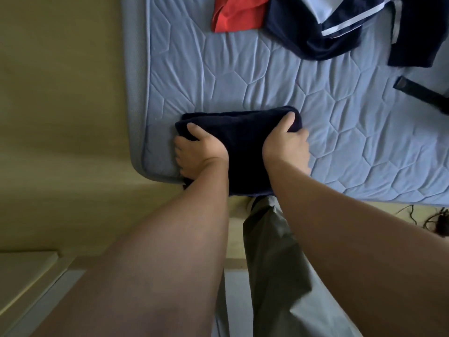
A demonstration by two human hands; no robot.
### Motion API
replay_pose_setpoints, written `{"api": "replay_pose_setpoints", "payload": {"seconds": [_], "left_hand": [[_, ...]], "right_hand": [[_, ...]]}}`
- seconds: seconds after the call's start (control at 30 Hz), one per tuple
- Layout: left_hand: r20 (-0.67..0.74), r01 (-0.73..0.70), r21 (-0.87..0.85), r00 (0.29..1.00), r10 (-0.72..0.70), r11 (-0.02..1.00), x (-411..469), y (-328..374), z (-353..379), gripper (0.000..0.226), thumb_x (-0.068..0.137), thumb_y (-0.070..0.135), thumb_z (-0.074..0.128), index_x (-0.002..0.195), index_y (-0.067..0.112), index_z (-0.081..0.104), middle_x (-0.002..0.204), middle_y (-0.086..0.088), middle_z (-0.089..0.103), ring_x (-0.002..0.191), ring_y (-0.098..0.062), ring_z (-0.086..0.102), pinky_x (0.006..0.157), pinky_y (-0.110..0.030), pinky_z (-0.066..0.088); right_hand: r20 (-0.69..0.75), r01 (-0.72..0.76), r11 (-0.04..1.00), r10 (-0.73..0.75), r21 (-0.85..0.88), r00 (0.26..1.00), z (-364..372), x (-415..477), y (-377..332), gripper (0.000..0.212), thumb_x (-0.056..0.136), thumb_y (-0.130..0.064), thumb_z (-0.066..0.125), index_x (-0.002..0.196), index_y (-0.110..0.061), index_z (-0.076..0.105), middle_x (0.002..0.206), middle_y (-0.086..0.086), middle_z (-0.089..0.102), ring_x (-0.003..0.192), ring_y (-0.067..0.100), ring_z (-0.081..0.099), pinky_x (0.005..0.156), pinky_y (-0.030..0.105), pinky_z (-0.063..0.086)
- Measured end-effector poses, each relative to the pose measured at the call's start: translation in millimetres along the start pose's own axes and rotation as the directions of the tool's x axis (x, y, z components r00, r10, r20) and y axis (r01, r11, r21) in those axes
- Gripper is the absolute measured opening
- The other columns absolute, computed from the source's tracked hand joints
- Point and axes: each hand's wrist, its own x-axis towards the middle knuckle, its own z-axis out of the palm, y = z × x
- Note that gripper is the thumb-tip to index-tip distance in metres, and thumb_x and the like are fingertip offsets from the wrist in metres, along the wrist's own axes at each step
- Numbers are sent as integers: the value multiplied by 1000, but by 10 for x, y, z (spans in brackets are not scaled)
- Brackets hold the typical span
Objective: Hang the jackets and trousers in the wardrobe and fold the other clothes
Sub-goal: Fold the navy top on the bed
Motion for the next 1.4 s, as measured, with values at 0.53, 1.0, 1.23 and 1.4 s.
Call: {"api": "replay_pose_setpoints", "payload": {"seconds": [0.53,1.0,1.23,1.4], "left_hand": [[-146,72,194,988,-44,978,128,74,374,60,98,57,38,134,11,54,133,-13,57,123,-35,51,99,-47,36],[-242,35,178,970,9,983,155,25,463,86,83,67,11,133,11,53,130,-14,60,122,-34,51,98,-46,35],[-176,39,161,984,-10,986,163,-48,459,66,96,63,34,132,12,56,129,-13,63,120,-36,55,101,-47,39],[-76,-8,16,997,10,1000,108,-83,304,78,88,74,41,138,17,56,131,-12,64,120,-36,58,101,-46,42]], "right_hand": [[-251,-39,978,-14,-207,968,465,454,-37,78,91,-69,8,141,-21,43,135,7,53,125,29,50,105,49,27],[-282,8,986,-56,-166,958,588,529,-1,79,90,-68,10,141,-20,45,127,7,54,119,28,50,105,49,24],[-269,20,989,-59,-145,961,579,561,28,81,88,-70,10,142,-21,45,130,6,54,120,28,50,107,50,23],[-187,25,993,-46,-112,981,411,524,7,79,89,-72,10,143,-25,43,137,5,53,127,26,48,108,51,24]]}}
